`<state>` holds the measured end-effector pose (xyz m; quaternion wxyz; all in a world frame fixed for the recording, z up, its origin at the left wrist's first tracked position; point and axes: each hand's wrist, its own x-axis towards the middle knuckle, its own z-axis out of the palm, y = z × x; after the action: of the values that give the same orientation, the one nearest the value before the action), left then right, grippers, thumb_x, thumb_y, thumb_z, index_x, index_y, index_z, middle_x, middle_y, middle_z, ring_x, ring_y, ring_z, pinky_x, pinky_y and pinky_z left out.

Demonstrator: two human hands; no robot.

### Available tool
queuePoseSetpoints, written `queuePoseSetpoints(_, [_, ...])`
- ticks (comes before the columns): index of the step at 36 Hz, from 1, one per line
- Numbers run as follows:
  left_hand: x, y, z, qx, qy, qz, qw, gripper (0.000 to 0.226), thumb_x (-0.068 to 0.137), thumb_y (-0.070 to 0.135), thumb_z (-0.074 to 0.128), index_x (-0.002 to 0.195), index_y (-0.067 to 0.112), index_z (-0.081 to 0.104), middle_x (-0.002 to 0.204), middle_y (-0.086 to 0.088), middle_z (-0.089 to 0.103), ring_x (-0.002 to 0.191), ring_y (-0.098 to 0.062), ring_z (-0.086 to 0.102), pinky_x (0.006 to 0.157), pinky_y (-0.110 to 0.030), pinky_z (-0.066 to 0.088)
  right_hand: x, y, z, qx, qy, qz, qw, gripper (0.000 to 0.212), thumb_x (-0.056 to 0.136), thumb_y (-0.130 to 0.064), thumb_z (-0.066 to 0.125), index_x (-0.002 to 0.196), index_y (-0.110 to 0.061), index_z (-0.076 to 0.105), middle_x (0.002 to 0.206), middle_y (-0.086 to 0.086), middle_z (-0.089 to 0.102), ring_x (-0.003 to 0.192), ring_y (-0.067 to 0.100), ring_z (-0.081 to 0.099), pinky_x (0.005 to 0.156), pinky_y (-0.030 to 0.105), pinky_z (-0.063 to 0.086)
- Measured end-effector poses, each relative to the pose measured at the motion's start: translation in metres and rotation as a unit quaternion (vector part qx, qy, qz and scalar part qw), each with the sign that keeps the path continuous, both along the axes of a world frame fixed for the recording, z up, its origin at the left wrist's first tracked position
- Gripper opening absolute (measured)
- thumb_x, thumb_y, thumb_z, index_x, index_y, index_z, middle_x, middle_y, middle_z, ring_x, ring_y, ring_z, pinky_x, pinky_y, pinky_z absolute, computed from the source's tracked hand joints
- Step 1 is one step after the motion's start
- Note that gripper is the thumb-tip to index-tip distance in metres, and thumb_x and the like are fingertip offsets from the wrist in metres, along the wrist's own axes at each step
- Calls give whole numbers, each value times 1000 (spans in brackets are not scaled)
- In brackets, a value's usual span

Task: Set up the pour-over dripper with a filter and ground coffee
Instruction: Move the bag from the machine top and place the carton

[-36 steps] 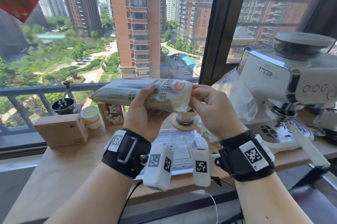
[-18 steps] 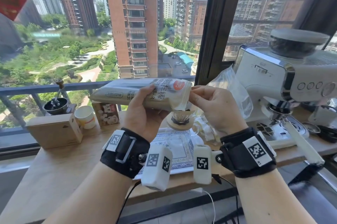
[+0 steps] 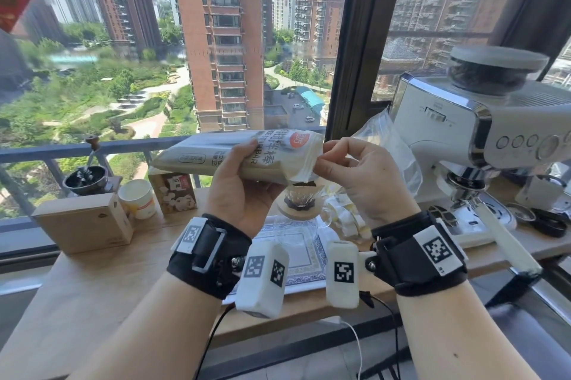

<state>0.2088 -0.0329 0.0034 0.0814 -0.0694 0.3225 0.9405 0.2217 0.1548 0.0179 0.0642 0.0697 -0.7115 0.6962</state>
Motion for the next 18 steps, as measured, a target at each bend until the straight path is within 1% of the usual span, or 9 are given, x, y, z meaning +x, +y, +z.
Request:
queuePoseSetpoints(2, [-1,-3,-1,3,-7,4,1000,34,93,21,68,122,8,59,120,-18,63,92,-29,68,81,-41,61,0,1,-1,-35,-17,13,999,22,69,-23,90,68,-18,69,83,-3,77,79,4,74,72,16,56])
queuePoseSetpoints(5, [-2,-7,-3,9,-17,10,1000,33,92,21,68,122,9,59,120,-18,62,91,-29,68,80,-41,62,-1,5,-4,-35,-50,2,998,24,66,-40,89,67,-26,70,87,-1,75,84,7,70,83,25,48])
queuePoseSetpoints(7, [-4,-8,-4,10,-20,9,1000,33,92,22,69,121,10,59,119,-17,62,90,-28,68,82,-41,60,-1,7,-6,-28,-66,-16,997,25,66,-48,88,71,-28,73,88,2,74,90,15,67,88,32,45])
queuePoseSetpoints(8, [-4,-8,-5,10,-22,9,1000,32,92,22,69,120,10,60,118,-17,63,90,-28,68,84,-42,60,0,7,-7,-30,-69,-24,997,24,68,-48,87,73,-28,74,88,3,73,91,18,67,87,35,46])
queuePoseSetpoints(10, [-5,-7,-5,13,-26,11,1000,31,92,21,69,119,10,60,114,-16,65,87,-28,69,83,-42,60,0,8,-7,-56,-65,-36,996,19,72,-41,83,78,-25,75,90,8,76,89,20,71,84,36,49])
queuePoseSetpoints(12, [-5,-7,-5,12,-26,11,1000,31,92,21,69,119,10,60,114,-16,65,87,-27,70,82,-41,61,1,10,-6,-89,-63,-39,993,22,76,-32,78,87,-15,73,96,13,78,89,23,74,79,36,53])
queuePoseSetpoints(14, [-6,-6,-5,10,-26,12,1000,32,92,21,69,120,9,60,117,-17,65,90,-28,69,85,-42,59,2,10,-3,-90,-60,-34,994,26,82,-27,77,99,-9,71,99,14,78,87,24,75,73,34,55])
queuePoseSetpoints(16, [-8,-6,-5,8,-25,12,1000,33,93,21,68,122,9,59,119,-18,63,99,-31,67,88,-44,58,3,9,0,-67,-53,-22,996,25,86,-27,79,106,-11,74,99,11,78,84,21,74,69,30,56])
queuePoseSetpoints(18, [-9,-6,-5,7,-22,10,1000,34,94,22,68,124,9,59,122,-18,62,108,-33,62,89,-44,58,4,6,1,-39,-34,-9,999,19,88,-26,76,106,-18,79,97,6,79,82,17,72,67,25,56])
